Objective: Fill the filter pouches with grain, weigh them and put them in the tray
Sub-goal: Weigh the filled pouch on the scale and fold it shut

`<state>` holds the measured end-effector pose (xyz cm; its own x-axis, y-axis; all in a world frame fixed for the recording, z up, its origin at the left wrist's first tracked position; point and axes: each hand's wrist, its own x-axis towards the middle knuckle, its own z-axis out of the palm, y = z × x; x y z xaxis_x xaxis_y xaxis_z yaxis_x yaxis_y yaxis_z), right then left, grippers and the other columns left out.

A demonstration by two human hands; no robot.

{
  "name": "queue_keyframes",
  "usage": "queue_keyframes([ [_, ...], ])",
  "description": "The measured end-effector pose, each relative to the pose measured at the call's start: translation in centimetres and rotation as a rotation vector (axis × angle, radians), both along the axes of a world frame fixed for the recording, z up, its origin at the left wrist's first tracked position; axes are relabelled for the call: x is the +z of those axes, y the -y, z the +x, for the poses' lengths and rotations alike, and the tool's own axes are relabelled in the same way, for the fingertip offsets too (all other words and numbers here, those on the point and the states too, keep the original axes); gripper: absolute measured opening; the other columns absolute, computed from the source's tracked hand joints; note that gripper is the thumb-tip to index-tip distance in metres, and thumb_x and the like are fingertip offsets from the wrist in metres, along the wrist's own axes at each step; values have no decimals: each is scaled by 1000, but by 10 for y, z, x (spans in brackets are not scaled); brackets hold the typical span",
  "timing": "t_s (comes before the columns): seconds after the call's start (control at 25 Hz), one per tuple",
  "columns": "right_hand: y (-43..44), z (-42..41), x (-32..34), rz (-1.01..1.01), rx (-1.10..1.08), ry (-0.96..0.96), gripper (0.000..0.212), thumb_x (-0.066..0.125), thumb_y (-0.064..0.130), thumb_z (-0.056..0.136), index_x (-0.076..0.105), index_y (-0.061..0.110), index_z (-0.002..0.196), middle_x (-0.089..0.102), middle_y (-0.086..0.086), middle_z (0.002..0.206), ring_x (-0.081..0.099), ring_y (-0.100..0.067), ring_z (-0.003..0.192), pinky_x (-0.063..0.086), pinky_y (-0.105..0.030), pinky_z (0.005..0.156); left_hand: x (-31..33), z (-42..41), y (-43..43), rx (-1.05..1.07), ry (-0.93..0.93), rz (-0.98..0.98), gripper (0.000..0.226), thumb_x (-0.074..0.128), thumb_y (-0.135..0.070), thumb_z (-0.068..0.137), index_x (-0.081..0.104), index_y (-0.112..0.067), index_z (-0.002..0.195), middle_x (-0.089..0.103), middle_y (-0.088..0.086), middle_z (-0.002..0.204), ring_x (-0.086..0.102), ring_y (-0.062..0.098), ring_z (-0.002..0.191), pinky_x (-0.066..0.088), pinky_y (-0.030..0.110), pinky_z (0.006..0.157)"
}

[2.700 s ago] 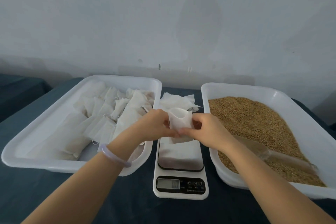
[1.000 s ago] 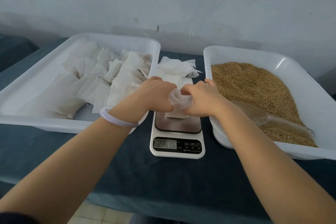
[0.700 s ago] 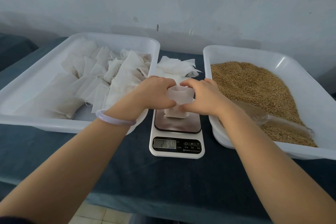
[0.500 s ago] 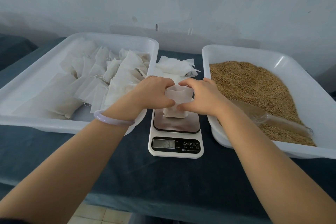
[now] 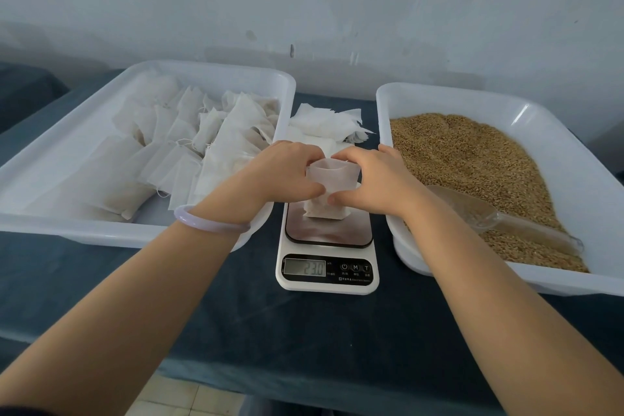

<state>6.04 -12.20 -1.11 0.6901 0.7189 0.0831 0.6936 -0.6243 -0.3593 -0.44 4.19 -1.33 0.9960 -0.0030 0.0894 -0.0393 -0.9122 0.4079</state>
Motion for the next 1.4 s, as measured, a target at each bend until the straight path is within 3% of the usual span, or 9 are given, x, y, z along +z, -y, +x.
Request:
queue_keyframes([
  [0.2,1,-1,0,18,-2,-12,60,70,49,69,52,29,123,62,10,105,52,-11,106,14,-36,112,2,-1,1,7,-7,-2,26,54,-37,62,59,-21,82,55,-7,68,52,18,71,34,26,61],
  [0.36,0,-1,0,8,-5,-13,61,70,50,68,52,29,123,63,9,109,53,-11,108,15,-38,112,1,-1,1,19,1,-6,18,65,-24,73,63,-13,87,60,-1,73,54,20,73,39,27,62],
  [0.52,0,-2,0,20,-5,-10,57,70,48,70,53,30,121,64,10,109,53,-10,107,16,-38,112,4,-3,2,10,-9,-14,34,55,-35,63,64,-13,87,62,0,74,54,19,74,40,28,63],
  [0.76,3,-4,1,55,-8,-22,57,72,42,73,52,29,125,59,10,108,41,3,92,16,-33,110,6,-4,4,23,-22,-25,10,62,-19,80,56,-20,71,51,-6,63,49,19,71,32,27,59],
  [0.88,6,-4,0,189,12,-78,56,76,34,73,51,29,123,51,13,100,35,15,83,25,-27,96,7,-3,4,51,-43,-52,19,58,-22,88,54,-22,69,48,-9,63,47,17,72,31,26,61],
  [1.0,7,-3,-2,258,-11,-118,45,75,26,76,54,28,117,54,14,92,49,-1,86,36,-18,77,8,-5,4,41,-14,-123,12,58,-19,87,57,-21,75,48,-14,65,48,14,73,32,24,62],
  [1.12,6,-4,-1,328,-4,-98,20,73,20,79,64,27,96,61,13,85,56,-6,75,44,-22,67,9,-8,3,47,24,-230,5,67,-19,79,62,-20,81,55,-13,68,53,13,72,37,22,61],
  [1.24,2,-8,2,478,71,-34,9,74,16,78,67,21,75,63,8,73,58,-14,68,47,-30,63,11,-10,4,64,-5,-299,24,77,-22,72,60,-25,56,51,-8,54,46,5,53,35,19,52],
  [1.4,-10,-11,9,567,116,28,16,72,17,81,66,18,95,62,14,83,60,-5,75,50,-29,68,19,-16,-1,114,106,-360,45,72,-13,76,43,-26,44,41,-11,45,38,6,47,28,14,46],
])
